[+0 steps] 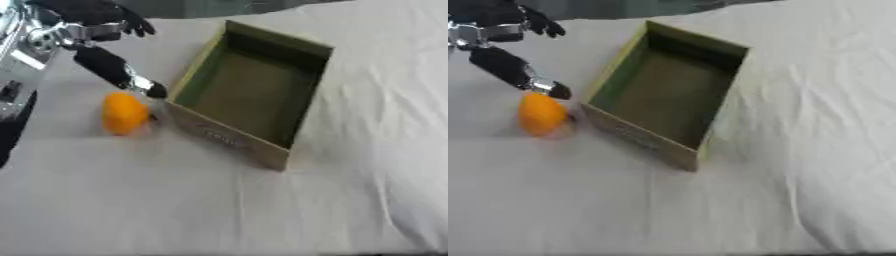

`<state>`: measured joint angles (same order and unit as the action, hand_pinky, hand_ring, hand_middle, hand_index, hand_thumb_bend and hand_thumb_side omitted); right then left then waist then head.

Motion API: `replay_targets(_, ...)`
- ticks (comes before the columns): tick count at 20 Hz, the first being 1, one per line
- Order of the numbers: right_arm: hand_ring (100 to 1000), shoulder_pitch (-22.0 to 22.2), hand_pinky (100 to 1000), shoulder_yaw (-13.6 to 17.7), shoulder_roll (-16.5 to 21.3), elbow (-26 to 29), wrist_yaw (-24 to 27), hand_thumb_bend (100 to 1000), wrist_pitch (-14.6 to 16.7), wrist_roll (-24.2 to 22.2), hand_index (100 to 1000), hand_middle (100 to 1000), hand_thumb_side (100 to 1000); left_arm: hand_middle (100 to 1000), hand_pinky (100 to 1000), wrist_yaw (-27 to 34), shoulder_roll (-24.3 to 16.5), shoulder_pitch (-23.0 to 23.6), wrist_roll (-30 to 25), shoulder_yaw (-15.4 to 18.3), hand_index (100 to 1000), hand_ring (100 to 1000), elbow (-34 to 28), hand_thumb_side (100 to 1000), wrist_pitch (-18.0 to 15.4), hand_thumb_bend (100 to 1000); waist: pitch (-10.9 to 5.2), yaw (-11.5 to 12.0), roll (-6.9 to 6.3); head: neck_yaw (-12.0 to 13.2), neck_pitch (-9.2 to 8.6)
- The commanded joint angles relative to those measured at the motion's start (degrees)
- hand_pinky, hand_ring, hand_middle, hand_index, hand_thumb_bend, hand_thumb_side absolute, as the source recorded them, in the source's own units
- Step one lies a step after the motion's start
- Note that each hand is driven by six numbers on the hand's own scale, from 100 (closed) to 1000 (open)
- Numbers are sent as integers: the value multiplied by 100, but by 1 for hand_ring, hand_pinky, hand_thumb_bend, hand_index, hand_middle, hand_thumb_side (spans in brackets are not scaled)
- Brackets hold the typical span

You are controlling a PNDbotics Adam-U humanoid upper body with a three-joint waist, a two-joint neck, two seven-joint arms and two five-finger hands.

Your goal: Pick up objects on the table and place them in the box.

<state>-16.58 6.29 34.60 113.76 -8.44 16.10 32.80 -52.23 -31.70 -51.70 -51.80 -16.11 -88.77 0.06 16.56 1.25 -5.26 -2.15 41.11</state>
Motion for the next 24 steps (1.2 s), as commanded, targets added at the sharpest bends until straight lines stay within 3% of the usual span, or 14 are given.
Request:
replay_targets(1,833,-29,765,49,184,83,-12,100,4,1,892,808,595,840,876,-10,-293,-11,-17,88,961,896,43,748,-135,744,-117,0,25,-13,-70)
replay_targets(10,833,-44,765,49,176,83,-17,100,8,0,892,807,596,834,870,-145,-339,104,-17,-27,950,894,380,727,-196,715,-94,-18,42,0,-93)
replay_targets(24,833,-66,766,43,163,83,-12,100,15,-17,892,807,597,820,865,-906,-196,97,-17,-280,946,894,1121,714,-254,718,-68,-50,51,10,-111)
